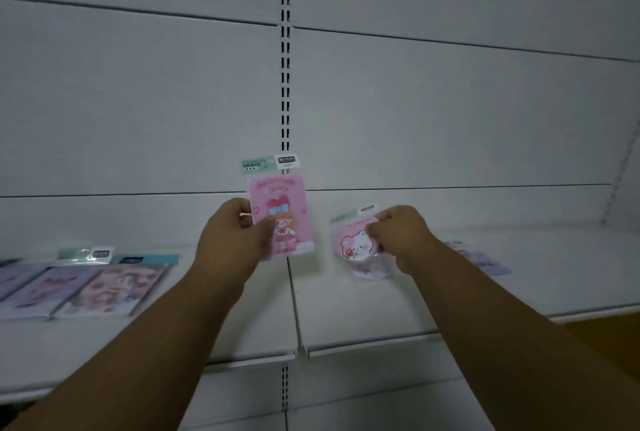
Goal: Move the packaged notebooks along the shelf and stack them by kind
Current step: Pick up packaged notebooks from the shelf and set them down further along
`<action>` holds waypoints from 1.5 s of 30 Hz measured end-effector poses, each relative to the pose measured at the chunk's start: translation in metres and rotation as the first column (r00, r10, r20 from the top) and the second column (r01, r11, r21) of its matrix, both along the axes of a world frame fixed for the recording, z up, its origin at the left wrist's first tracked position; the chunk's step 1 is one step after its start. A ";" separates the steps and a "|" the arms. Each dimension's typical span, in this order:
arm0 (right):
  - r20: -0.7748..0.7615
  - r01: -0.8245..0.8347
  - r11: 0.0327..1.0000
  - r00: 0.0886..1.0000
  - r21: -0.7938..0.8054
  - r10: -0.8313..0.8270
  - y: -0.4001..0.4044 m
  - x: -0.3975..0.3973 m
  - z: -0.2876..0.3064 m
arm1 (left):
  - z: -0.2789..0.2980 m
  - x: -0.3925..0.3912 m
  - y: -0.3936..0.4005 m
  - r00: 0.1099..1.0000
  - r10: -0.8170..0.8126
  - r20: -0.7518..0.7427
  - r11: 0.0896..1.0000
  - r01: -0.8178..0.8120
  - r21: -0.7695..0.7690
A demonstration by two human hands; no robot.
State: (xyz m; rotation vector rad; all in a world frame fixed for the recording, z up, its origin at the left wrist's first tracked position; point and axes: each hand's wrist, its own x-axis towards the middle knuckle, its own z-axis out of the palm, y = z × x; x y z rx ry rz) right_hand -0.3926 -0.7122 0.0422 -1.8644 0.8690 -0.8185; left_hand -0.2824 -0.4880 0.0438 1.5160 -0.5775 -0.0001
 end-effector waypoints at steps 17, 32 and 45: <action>-0.358 0.060 0.914 0.908 -0.402 -0.217 -0.021 -0.001 -0.040 | 0.000 -0.027 -0.032 0.983 -0.177 -0.039 0.983 0.179 0.033; 0.126 -0.230 0.967 0.962 -0.107 0.243 -0.049 -0.126 0.016 | 0.009 -0.083 -0.154 0.907 -0.355 -0.225 0.930 0.368 0.017; -0.282 -0.060 0.998 0.958 -0.012 0.054 -0.187 -0.151 0.004 | -0.010 -0.083 -0.320 0.985 -0.166 0.055 0.875 0.121 0.469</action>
